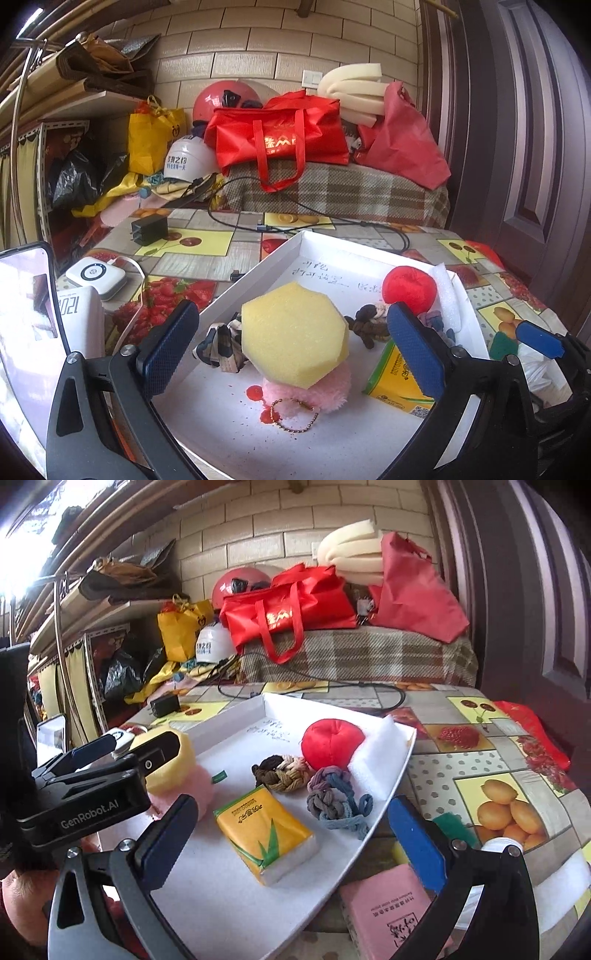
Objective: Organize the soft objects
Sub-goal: 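Move both open tools back to the pile, then grasp the white glove with the right tool while the left grasps the pink tissue pack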
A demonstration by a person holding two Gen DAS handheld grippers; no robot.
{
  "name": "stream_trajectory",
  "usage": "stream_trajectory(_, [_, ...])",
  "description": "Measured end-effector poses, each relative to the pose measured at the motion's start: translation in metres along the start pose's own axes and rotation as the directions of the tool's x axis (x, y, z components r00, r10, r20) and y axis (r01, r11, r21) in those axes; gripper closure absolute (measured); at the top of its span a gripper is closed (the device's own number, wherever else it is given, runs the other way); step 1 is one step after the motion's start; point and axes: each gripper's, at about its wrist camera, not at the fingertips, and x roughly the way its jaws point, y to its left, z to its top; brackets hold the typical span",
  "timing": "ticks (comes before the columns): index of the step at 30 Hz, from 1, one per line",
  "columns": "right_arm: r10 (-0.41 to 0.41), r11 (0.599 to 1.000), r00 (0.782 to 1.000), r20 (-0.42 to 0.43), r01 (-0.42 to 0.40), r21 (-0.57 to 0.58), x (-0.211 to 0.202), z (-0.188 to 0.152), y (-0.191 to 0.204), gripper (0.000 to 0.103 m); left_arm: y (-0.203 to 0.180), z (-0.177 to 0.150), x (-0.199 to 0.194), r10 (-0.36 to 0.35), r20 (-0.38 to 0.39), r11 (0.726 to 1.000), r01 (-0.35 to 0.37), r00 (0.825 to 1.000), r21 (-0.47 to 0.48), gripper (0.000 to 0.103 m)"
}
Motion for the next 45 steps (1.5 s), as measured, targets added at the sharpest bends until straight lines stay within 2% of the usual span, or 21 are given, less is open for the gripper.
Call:
stream_trajectory(4, [0.001,0.997,1.0,0.004,-0.001,0.071,-0.01,-0.004,-0.018,0.0,-0.003,0.0,-0.008,-0.016,0.039,1.0,0.016,0.999,0.015,0.0])
stream_trajectory(7, [-0.003,0.984,1.0,-0.014,0.005,0.18,-0.019,-0.01,-0.045,0.0,-0.016,-0.003,-0.018,-0.031,0.077,0.997,0.025,0.997,0.075,0.0])
stream_trajectory(12, [-0.035,0.923,0.999,-0.032,0.045,0.381,-0.047,-0.029,-0.112,0.0,-0.032,-0.006,-0.025,-0.076,0.073,0.989,0.066,0.994,0.129,0.0])
stream_trajectory(16, [-0.157,0.879,0.987,-0.041,0.159,0.449,-0.072,-0.038,-0.164,0.0,-0.052,-0.013,-0.033,-0.156,0.036,0.975,0.149,0.987,0.163,0.0])
stream_trajectory(19, [-0.184,0.867,0.98,-0.073,0.197,0.458,-0.081,-0.042,-0.194,0.0,-0.075,-0.019,-0.043,-0.24,-0.002,0.948,0.235,0.971,0.214,0.0])
stream_trajectory(21, [-0.196,0.865,0.977,-0.085,0.213,0.453,-0.085,-0.043,-0.202,0.0,-0.094,-0.025,-0.051,-0.329,-0.045,0.914,0.33,0.943,0.237,0.0])
stream_trajectory(22, [-0.191,0.869,0.979,-0.077,0.205,0.45,-0.088,-0.044,-0.203,0.0,-0.105,-0.029,-0.056,-0.404,-0.088,0.877,0.413,0.91,0.245,0.0])
stream_trajectory(24, [-0.181,0.884,0.982,-0.06,0.189,0.428,-0.09,-0.043,-0.198,0.0,-0.125,-0.036,-0.06,-0.509,-0.188,0.801,0.542,0.84,0.254,0.0])
stream_trajectory(25, [-0.184,0.893,0.981,-0.061,0.192,0.406,-0.089,-0.042,-0.194,0.0,-0.136,-0.041,-0.06,-0.546,-0.246,0.762,0.597,0.801,0.25,0.001])
stream_trajectory(26, [-0.182,0.906,0.981,-0.067,0.194,0.377,-0.087,-0.04,-0.188,0.0,-0.146,-0.045,-0.06,-0.561,-0.301,0.737,0.631,0.771,0.241,0.001])
stream_trajectory(27, [-0.18,0.914,0.981,-0.073,0.194,0.355,-0.085,-0.039,-0.186,0.0,-0.155,-0.049,-0.058,-0.553,-0.336,0.734,0.637,0.762,0.236,0.001])
stream_trajectory(30, [-0.176,0.937,0.979,-0.103,0.199,0.289,-0.076,-0.036,-0.177,0.0,-0.167,-0.055,-0.047,-0.517,-0.417,0.755,0.627,0.748,0.189,0.001])
stream_trajectory(32, [-0.152,0.95,0.983,-0.102,0.173,0.258,-0.073,-0.034,-0.17,0.0,-0.167,-0.056,-0.039,-0.494,-0.436,0.778,0.606,0.752,0.163,0.001])
stream_trajectory(36, [-0.132,0.968,0.983,-0.129,0.156,0.199,-0.056,-0.029,-0.154,0.0,-0.171,-0.056,-0.041,-0.471,-0.434,0.786,0.588,0.768,0.188,0.001])
stream_trajectory(38, [-0.15,0.971,0.976,-0.161,0.176,0.16,-0.043,-0.026,-0.146,0.008,-0.174,-0.056,-0.042,-0.472,-0.435,0.781,0.593,0.767,0.198,0.001])
stream_trajectory(43, [-0.158,0.976,0.944,-0.288,0.193,0.099,-0.011,-0.028,-0.135,0.026,-0.172,-0.06,-0.045,-0.537,-0.449,0.733,0.659,0.714,0.171,0.001])
stream_trajectory(45, [-0.134,0.98,0.943,-0.305,0.171,0.098,-0.009,-0.03,-0.136,0.027,-0.173,-0.064,-0.041,-0.568,-0.501,0.699,0.704,0.653,0.124,0.001])
